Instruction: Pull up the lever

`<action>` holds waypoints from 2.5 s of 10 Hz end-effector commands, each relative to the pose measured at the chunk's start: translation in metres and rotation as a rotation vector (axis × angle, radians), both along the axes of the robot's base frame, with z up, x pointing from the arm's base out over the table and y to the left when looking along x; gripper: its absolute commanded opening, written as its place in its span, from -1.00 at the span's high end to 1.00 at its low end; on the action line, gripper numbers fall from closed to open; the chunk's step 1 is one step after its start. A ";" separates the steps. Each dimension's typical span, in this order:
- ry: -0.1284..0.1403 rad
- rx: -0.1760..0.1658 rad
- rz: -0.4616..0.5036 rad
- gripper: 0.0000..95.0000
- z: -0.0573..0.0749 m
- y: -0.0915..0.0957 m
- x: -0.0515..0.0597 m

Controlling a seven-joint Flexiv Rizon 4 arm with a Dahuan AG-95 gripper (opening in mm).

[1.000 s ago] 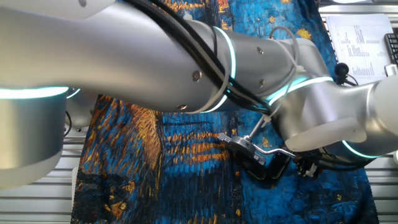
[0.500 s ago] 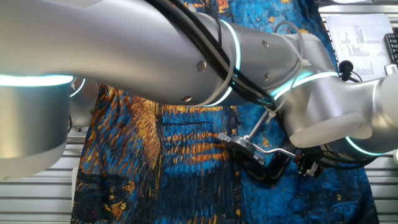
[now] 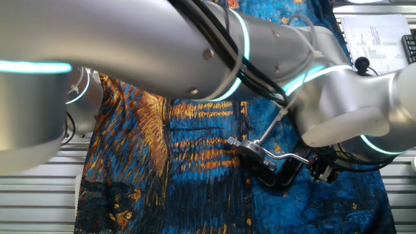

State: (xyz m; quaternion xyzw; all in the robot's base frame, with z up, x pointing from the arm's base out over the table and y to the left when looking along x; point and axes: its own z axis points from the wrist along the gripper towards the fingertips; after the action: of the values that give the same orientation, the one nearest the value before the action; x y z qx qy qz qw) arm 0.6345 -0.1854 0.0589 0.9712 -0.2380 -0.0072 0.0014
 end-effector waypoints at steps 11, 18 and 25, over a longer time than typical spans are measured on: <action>0.024 -0.033 -0.045 1.00 0.021 0.006 -0.002; 0.049 -0.034 -0.078 1.00 0.034 0.010 -0.003; 0.055 -0.037 -0.124 1.00 0.045 0.014 -0.008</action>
State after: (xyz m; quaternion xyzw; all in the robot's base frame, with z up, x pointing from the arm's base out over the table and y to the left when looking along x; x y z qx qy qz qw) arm 0.6267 -0.1741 0.1035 0.9542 -0.2964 -0.0275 0.0282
